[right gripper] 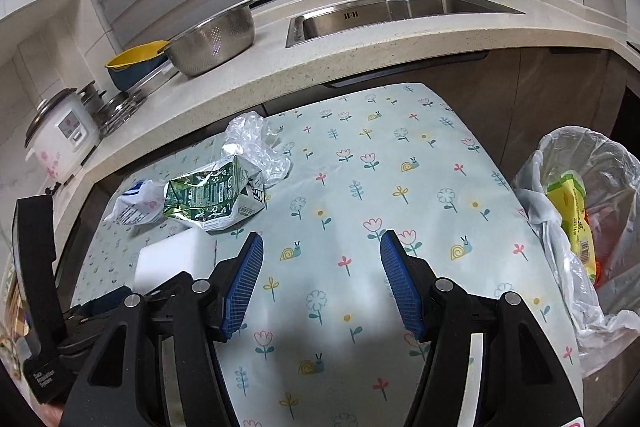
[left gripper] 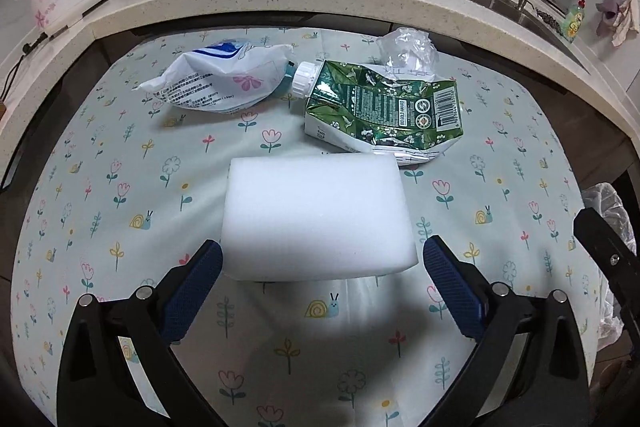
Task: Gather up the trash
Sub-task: 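Grasp the white melamine sponge with the left tool while the right tool grasps the green drink pouch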
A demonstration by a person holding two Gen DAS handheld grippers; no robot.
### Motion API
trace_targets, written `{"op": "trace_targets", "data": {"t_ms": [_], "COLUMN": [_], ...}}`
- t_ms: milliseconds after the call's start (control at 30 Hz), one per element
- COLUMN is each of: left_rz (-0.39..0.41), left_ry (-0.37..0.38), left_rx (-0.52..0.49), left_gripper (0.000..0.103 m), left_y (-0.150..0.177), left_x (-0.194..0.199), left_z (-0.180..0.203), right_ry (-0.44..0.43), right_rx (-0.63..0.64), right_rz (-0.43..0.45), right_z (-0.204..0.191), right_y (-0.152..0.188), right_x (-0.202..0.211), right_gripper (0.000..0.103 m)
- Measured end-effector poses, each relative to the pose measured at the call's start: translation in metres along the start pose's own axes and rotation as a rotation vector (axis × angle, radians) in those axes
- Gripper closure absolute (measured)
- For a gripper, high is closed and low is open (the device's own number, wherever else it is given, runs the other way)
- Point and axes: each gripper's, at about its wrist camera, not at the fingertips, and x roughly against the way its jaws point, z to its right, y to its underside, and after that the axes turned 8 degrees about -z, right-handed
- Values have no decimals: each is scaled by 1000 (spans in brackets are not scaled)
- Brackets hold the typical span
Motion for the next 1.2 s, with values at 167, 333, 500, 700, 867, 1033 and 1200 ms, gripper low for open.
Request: {"op": "trace_targets", "data": {"t_ms": [167,333,500,700,867,1033,1200], "left_rz": [5,4,-48,-27,17,43,56], "left_ry": [-88,-115,-19,55,71,70,49], "left_rx": [-54,-39,8,45,55,71,89], "left_gripper": [7,6,6,8,9,9,9], "left_y": [-1,-3,-4,-1,-1,-2,-5], "left_x": [-6,-10,-24,-20,-6,9,16], "left_z": [6,-1,-15,-27,-35,-46,-58], "right_ry": [-8,-13,-19,-30,-42,-71,-81], "right_rx": [5,3,16,39,59,71,110], "right_rz": [-7,-15,-26,-36,-36,-43,-49], "right_z": [-3,-2,-6,-16,-24,-35,-51], "right_y": [-4,-5,-6,-8,-11,-18,-29], "right_x": [-12,-18,-25,-32,-35,-40,-55], "right_gripper": [44,44,44,44,44,44,44]}}
